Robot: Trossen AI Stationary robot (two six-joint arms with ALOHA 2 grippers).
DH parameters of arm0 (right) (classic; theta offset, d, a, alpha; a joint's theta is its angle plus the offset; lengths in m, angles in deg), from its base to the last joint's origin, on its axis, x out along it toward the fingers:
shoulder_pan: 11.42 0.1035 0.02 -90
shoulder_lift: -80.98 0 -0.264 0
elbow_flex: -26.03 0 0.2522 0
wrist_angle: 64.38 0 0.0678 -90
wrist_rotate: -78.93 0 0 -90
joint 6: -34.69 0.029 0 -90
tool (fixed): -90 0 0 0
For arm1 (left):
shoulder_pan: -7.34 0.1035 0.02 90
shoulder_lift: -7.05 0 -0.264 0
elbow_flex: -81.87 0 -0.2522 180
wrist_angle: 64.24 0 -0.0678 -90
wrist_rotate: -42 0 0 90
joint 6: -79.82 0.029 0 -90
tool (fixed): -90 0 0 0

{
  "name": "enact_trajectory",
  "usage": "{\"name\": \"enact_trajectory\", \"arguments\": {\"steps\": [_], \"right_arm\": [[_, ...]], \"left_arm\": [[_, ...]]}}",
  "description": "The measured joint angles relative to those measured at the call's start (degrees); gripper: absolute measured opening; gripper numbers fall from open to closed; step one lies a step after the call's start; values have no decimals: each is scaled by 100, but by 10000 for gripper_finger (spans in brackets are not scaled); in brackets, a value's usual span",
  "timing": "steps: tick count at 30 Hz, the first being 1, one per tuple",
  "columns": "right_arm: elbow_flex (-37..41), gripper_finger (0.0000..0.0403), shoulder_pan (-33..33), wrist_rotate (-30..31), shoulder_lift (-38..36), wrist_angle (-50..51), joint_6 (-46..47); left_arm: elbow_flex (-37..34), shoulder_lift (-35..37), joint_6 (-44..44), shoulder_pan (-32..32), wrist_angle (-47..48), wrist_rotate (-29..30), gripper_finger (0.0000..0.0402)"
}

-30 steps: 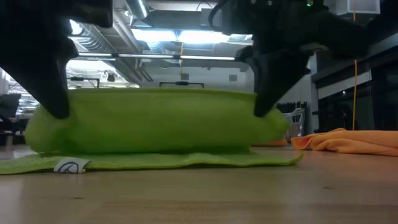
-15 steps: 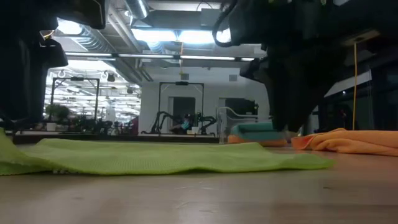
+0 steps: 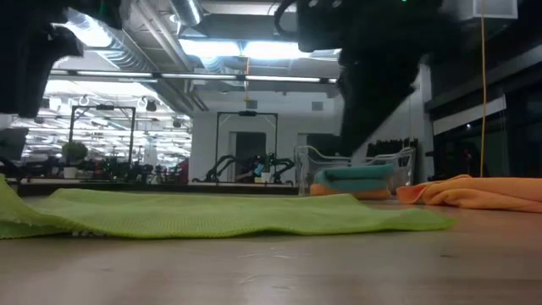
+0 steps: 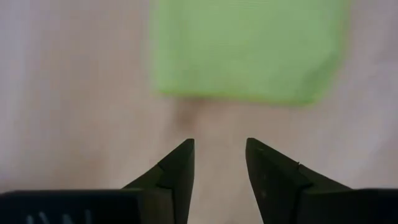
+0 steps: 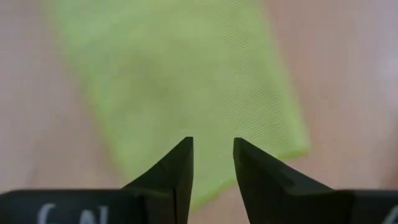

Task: Fold microfiber towels
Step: Fold the green microfiber cloth

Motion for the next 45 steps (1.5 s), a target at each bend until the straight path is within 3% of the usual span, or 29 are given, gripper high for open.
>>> {"name": "enact_trajectory", "arguments": {"steps": [5, 11, 16, 20, 26, 33, 36, 38, 42, 45], "right_arm": [[360, 116, 93, 1252, 4, -1009, 858], [1386, 116, 56, 1381, 37, -4294, 1122], [1909, 116, 38, 2204, 470, -6384, 990], [1709, 116, 44, 2378, 1051, -6570, 1017], [817, 116, 60, 2508, 1879, -6567, 818], [401, 116, -50, 2591, 2438, -6696, 788], [432, 116, -281, 1931, 2465, -6983, -266], [430, 116, -505, 957, 2464, -7139, -1091], [425, 116, -1033, -1585, 2461, -7125, -2522], [417, 116, -1363, -2813, 2448, -6868, -3250]], "left_arm": [[0, 318, -44, 3, 702, 945, 136], [2, 396, -50, 3, 686, 1921, 136], [2, 396, -199, 3, 683, 2511, 136], [2, 396, -201, 3, 665, 2601, 136], [2, 394, -199, 3, 569, 2696, 136], [2, 394, -201, 3, 485, 2698, 136], [2, 394, -199, 3, 483, 2698, 136], [2, 394, -199, 3, 483, 2698, 136], [2, 394, -199, -2, 478, 2696, 136], [2, 394, -200, -22, 474, 2692, 136]]}}
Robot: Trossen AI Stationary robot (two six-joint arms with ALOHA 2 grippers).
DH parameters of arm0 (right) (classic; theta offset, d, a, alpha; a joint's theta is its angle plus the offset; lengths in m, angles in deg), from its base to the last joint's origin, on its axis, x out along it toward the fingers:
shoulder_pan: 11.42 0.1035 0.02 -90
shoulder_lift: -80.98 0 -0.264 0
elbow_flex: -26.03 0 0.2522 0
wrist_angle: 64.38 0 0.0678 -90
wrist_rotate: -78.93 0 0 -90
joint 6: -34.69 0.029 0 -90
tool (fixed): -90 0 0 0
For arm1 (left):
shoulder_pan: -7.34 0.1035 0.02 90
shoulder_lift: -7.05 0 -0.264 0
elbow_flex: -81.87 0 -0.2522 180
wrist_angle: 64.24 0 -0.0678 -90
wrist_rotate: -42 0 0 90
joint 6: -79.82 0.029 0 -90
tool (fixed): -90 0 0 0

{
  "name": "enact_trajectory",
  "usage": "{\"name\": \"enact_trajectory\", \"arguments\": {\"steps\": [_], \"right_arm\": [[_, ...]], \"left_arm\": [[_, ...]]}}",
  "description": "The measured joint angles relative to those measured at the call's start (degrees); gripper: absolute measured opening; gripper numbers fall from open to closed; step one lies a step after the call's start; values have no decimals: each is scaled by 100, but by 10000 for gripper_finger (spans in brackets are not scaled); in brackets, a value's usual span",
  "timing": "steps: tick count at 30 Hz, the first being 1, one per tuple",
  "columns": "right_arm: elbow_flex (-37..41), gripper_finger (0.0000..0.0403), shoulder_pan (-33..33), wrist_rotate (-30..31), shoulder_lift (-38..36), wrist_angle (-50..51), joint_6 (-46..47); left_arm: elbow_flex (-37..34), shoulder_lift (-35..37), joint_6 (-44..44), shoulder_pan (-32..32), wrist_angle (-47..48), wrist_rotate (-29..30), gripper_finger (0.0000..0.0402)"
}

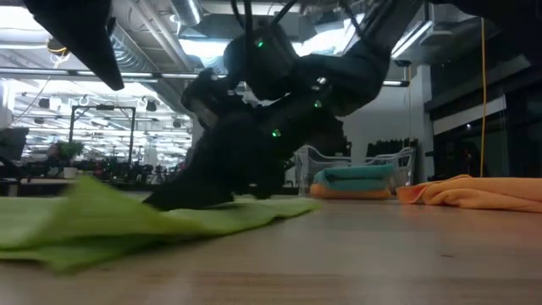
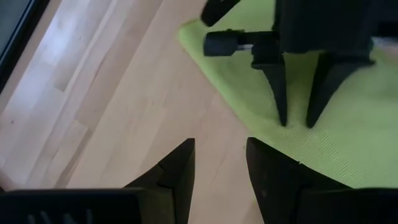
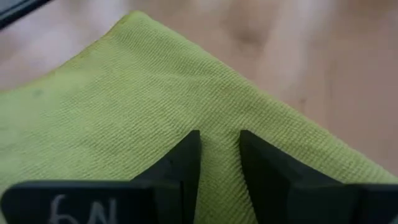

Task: Fold microfiber towels
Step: Fold the green microfiber cloth

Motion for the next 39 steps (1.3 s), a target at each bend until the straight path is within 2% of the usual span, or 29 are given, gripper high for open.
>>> {"name": "enact_trajectory", "arguments": {"steps": [3, 7, 13, 16, 19, 22, 25, 33, 39], "right_arm": [[-11, 116, -262, -867, -73, 444, -272], [-316, 116, -539, -1935, -140, 1362, -160], [-1404, 116, -436, -1820, -232, 3382, -220], [-1919, 116, -266, -1125, -232, 3939, 230], [-2299, 116, -24, 215, -254, 4173, 926], [-2315, 116, 272, 1787, -261, 4242, 1268], [-2273, 116, 512, 2709, -254, 4250, 1267], [-2275, 116, 786, 3240, -382, 4767, 1781], [-2275, 116, 1125, 3468, -841, 5901, 1772]], "left_arm": [[0, 0, 1, -6, -2, -29, 136], [0, -2, 1, -6, -39, -29, 136], [0, -4, 3, -4, -89, -31, 136], [0, -4, -1, -6, -120, -31, 136], [0, -4, 1, -6, -205, -31, 136], [0, -4, 2, -6, -272, -31, 136], [0, -4, 1, -23, -288, -27, 136], [0, -4, -1, -26, -298, -27, 136], [0, -4, -1, -26, -328, -26, 136]]}}
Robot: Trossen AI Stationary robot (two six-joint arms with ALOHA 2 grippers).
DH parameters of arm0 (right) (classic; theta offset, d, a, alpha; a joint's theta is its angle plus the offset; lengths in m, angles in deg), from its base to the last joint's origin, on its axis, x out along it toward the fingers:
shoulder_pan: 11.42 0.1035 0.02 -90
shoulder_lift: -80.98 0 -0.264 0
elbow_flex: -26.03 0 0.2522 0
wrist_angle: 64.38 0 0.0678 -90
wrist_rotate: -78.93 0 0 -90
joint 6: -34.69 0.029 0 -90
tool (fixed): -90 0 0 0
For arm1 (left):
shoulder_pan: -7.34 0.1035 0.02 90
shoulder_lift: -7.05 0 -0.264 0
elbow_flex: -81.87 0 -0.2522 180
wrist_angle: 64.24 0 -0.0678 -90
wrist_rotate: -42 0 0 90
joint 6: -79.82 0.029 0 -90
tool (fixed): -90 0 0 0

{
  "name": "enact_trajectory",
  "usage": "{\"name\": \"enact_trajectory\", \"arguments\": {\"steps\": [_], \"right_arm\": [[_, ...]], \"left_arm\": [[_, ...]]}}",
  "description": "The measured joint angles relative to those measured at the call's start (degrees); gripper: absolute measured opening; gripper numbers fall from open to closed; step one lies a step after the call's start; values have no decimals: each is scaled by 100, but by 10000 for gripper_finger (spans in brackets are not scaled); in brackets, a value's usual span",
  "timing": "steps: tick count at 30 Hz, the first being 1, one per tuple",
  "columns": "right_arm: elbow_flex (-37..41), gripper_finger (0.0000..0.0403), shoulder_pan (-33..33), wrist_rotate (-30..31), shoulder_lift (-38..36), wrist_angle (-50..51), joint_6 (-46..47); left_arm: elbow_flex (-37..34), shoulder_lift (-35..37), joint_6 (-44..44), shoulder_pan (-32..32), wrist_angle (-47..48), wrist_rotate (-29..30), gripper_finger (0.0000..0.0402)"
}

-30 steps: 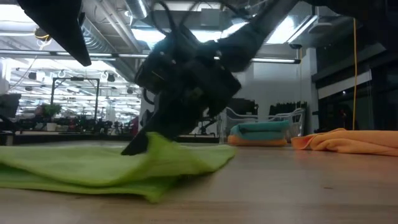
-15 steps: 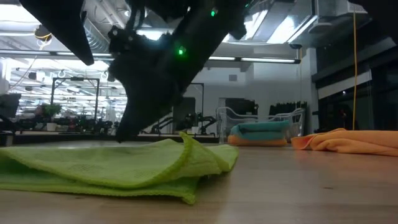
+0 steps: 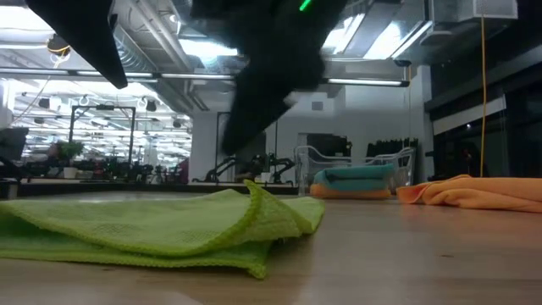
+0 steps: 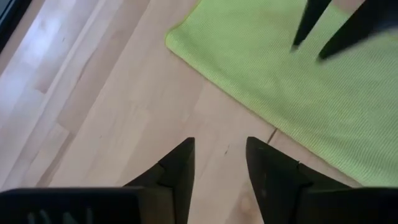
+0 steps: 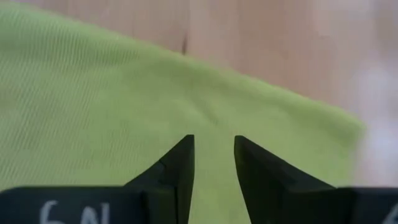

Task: Fold microfiber towels
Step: Fold the green microfiber cloth

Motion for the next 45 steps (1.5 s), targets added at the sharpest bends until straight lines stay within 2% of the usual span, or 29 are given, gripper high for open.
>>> {"name": "enact_trajectory", "arguments": {"steps": [5, 7, 9, 11, 14, 16, 18, 23, 26, 28, 30, 32, 38, 43, 45], "right_arm": [[-11, 116, 214, 569, -460, 1908, 444], [-11, 116, 284, 765, -631, 2757, 981], [10, 116, 404, 1272, -808, 3441, 1675], [320, 116, 571, 1720, -1019, 3591, 2213], [1336, 116, 837, 1623, -1427, 3147, 2484], [2166, 116, 986, 998, -1788, 2528, 2473], [2935, 116, 1075, 471, -2159, 1386, 2408], [4659, 116, 1106, -495, -2772, -3122, 1017], [5476, 116, 1096, -504, -2823, -5795, 179], [5872, 116, 1048, -69, -2637, -7510, 149], [6048, 116, 975, 512, -2274, -8767, 476], [5990, 116, 892, 739, -1869, -9228, 675], [5095, 116, 614, 988, -762, -9194, 943], [4203, 116, 429, 1567, -143, -9132, 935], [3932, 116, 374, 1556, 67, -9033, 948]], "left_arm": [[0, 0, -1, 1, -29, 16, 136], [0, 0, 1, 1, -73, 32, 136], [0, 0, 1, 1, -96, 32, 136], [0, 0, 1, 1, -114, 36, 136], [0, 0, 1, 2, -118, 35, 136], [0, 0, 3, 1, -122, 34, 136], [0, 0, 3, 5, -120, 36, 136], [0, 0, 4, 53, -174, 40, 136], [0, 0, 4, 51, -263, 43, 136], [0, 0, 4, 47, -271, 41, 136], [0, 0, 4, 51, -269, 42, 136], [0, 0, 5, 51, -275, 66, 136], [0, 0, 35, 56, -371, 370, 136], [0, 0, 49, 56, -374, 386, 136], [0, 0, 49, 56, -384, 386, 136]]}}
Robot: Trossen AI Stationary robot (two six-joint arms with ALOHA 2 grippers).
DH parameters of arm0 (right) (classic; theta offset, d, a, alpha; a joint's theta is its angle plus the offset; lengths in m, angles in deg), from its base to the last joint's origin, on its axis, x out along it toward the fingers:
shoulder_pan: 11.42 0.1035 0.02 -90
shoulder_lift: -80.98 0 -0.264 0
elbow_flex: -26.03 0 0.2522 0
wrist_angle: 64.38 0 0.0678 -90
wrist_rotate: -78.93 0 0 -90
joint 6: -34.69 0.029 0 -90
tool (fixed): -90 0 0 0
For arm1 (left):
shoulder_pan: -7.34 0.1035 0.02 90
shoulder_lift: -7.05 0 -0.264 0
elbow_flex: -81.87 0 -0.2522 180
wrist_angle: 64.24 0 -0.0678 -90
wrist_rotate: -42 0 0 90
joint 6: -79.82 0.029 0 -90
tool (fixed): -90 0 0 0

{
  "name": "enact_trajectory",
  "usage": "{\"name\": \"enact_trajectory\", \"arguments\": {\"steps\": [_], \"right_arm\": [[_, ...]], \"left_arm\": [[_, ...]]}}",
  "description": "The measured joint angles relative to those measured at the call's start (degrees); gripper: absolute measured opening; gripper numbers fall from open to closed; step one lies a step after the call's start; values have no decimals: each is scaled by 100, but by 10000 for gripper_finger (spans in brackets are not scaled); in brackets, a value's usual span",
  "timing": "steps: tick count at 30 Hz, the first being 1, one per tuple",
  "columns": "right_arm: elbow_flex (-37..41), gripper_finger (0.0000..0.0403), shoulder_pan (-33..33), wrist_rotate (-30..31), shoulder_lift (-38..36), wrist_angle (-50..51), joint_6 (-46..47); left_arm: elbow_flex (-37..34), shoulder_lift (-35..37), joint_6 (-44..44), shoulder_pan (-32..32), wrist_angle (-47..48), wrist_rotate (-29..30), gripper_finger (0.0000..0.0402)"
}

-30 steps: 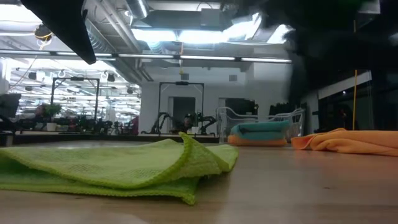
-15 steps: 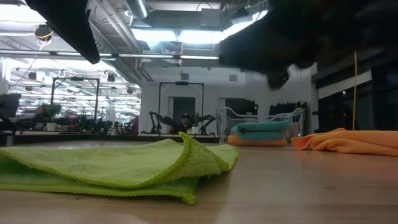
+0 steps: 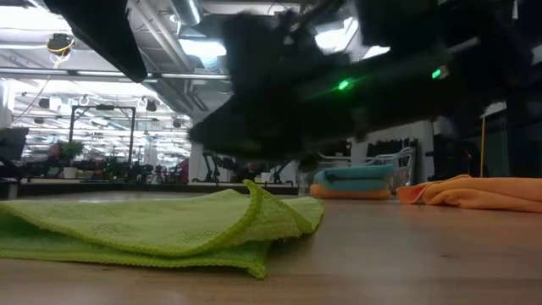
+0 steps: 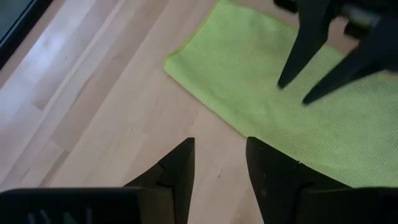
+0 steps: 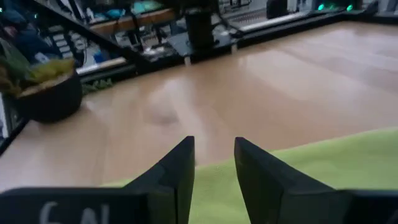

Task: Fold microfiber towels
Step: Fold the green microfiber cloth

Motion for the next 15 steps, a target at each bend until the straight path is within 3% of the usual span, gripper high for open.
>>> {"name": "enact_trajectory", "arguments": {"steps": [9, 15], "right_arm": [[-575, 116, -122, -168, 643, 645, 23], [-586, 116, -524, -2240, 669, 679, -772]], "left_arm": [[0, 0, 0, 0, -37, 2, 136], [0, 0, 3, 0, -35, 98, 136]]}}
